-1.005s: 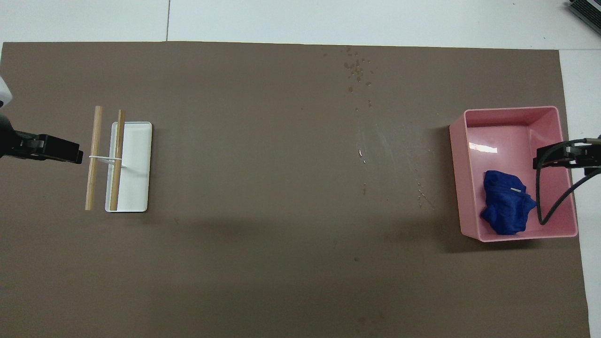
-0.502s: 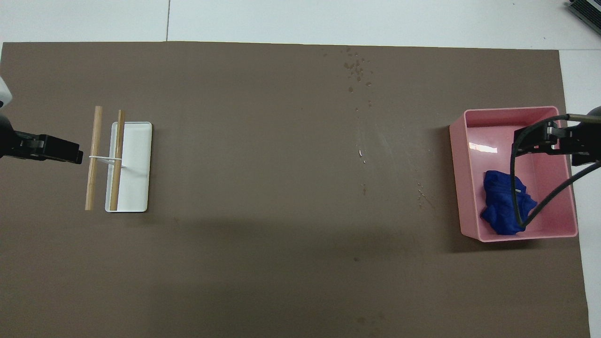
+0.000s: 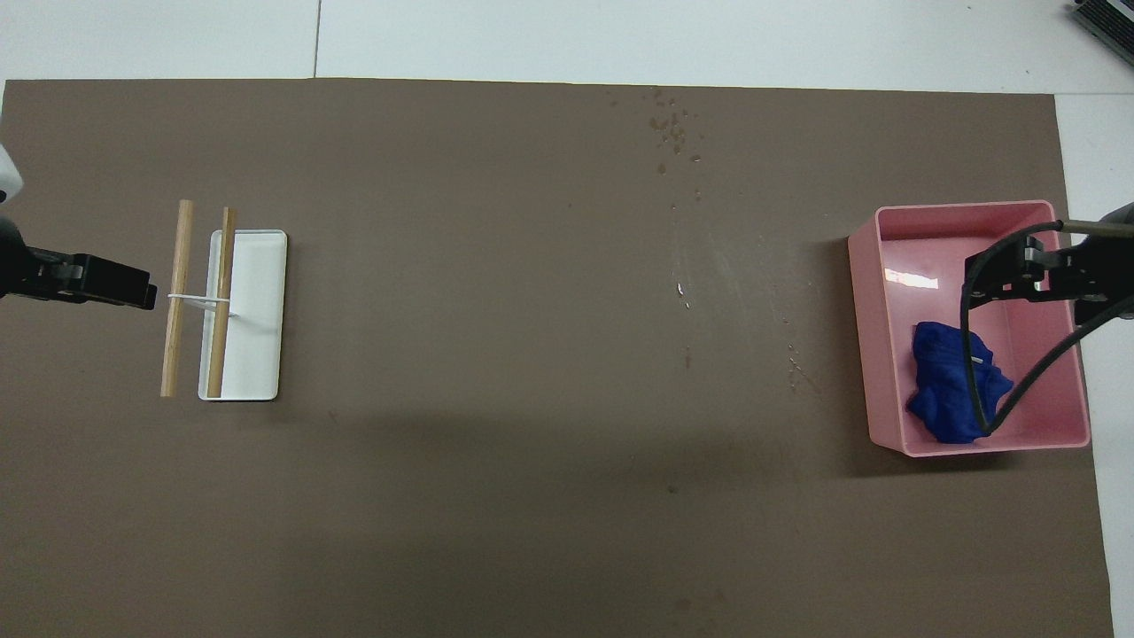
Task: Wipe water with towel using both arms
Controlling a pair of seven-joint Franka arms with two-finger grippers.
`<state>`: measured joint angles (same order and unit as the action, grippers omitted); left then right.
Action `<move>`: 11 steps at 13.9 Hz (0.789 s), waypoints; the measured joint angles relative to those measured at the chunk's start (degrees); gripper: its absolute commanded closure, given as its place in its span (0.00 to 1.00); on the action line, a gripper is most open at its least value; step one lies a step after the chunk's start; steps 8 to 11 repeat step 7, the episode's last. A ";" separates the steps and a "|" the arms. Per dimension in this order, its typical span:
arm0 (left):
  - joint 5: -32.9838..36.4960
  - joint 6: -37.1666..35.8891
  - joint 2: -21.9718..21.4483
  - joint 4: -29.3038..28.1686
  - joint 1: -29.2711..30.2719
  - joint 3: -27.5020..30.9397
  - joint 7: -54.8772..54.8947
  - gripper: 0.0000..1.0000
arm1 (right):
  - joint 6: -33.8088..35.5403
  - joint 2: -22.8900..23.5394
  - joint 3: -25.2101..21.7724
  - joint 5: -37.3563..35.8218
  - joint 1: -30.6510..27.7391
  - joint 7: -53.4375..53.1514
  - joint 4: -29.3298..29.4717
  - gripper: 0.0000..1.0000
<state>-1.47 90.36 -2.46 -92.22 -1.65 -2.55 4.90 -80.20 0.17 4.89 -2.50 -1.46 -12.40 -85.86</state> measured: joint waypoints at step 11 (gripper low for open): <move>0.00 0.00 0.00 0.00 0.00 0.00 0.00 0.00 | -2.44 -0.79 -0.25 0.00 -0.75 0.39 -1.83 0.00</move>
